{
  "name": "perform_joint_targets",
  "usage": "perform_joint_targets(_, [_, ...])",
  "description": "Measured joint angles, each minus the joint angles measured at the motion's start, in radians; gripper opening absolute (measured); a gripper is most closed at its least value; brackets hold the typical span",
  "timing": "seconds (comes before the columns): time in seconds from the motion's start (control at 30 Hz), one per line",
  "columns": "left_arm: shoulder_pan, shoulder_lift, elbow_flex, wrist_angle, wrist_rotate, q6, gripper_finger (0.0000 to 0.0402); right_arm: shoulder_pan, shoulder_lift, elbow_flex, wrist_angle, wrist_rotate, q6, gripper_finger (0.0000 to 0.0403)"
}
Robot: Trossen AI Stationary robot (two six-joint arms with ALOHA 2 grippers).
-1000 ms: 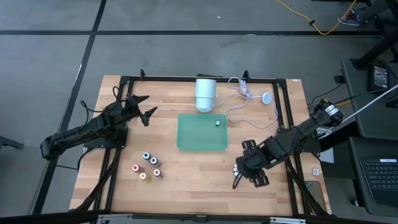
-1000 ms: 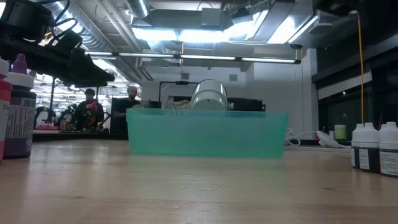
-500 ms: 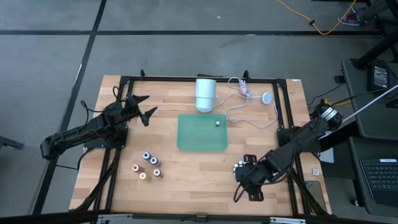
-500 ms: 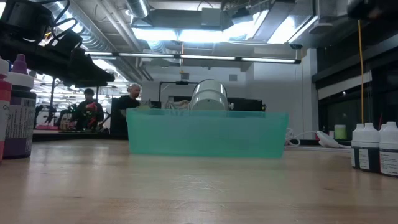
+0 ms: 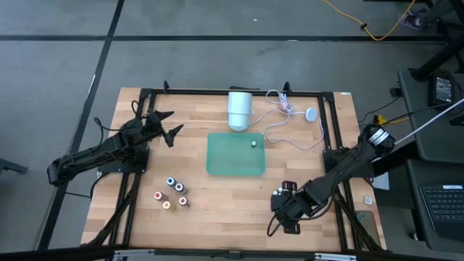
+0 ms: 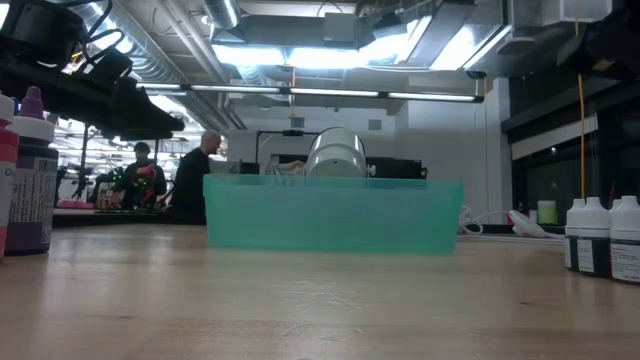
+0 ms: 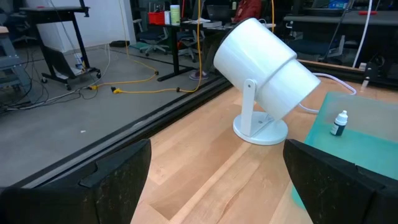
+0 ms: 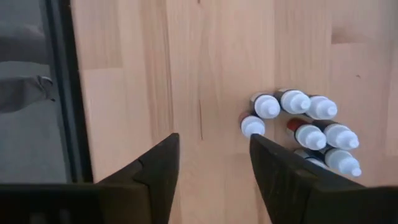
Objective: Pick & Place food coloring
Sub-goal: Put the bottom right small red food coloring bottle into the green bin
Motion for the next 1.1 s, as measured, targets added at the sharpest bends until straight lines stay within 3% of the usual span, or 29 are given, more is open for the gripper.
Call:
perform_joint_targets(0.3, [0.0,0.0,0.0,0.0,0.0,0.0,0.0361,-0.006,0.001,-0.105,0.094,-0.014,0.033,0.0137])
perform_joint_targets(1.1, [0.0,0.0,0.0,0.0,0.0,0.0,0.0361,-0.042,0.0,-0.142,0.086,0.036,0.012,0.0134])
